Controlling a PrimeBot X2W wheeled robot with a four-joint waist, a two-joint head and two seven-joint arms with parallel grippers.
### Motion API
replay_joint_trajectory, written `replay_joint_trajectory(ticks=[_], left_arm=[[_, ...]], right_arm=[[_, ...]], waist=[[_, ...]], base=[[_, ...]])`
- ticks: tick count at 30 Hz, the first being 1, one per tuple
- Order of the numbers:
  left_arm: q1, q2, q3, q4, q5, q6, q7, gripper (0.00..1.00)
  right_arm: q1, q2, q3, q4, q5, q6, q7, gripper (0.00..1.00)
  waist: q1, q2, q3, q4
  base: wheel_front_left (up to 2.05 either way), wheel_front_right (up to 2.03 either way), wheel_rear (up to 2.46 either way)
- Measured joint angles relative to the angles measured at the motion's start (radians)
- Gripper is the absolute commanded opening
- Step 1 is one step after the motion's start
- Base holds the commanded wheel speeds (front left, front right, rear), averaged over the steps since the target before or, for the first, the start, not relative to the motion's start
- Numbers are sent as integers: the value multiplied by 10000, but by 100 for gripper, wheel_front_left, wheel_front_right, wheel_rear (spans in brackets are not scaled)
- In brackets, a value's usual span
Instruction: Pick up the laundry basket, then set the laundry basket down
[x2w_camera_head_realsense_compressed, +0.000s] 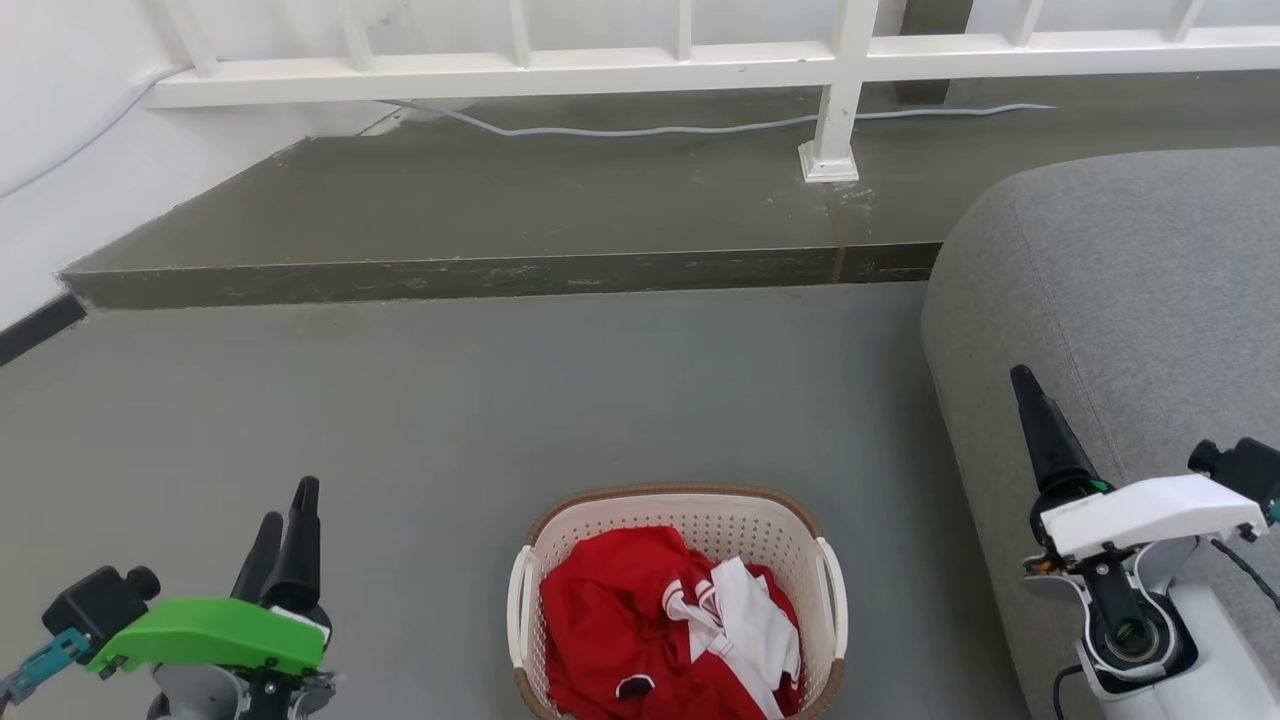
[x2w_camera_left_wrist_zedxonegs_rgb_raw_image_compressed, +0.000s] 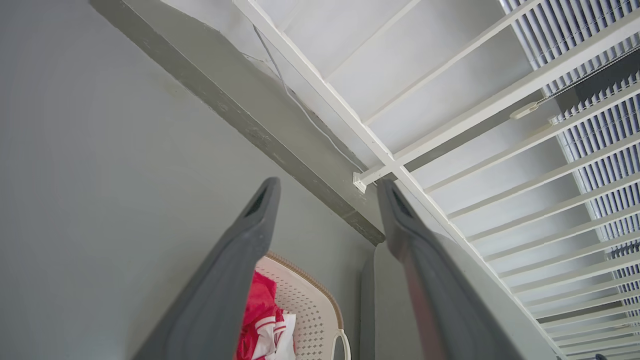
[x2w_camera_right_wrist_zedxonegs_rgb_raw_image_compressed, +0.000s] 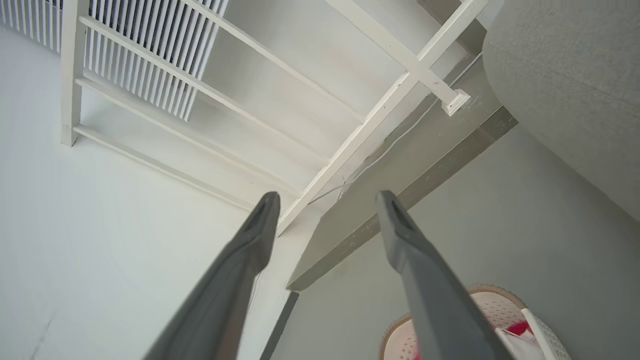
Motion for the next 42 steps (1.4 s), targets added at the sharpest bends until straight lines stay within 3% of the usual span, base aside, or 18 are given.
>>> replay_joint_trajectory(ticks=[14,42], left_arm=[[-62,-12,-314,-88,1948,360,-489,100],[-261,-167,-740,-391,5578,522,-1469,100]], right_arm=[[-170,-50,499,-6,-2113,-445,-479,100],[-379,21,1068,-65,-5875,-809,-1450,100]], waist=[[0,0,-9,12],[0,0,59,-45]], base=[[0,0,0],[0,0,0]])
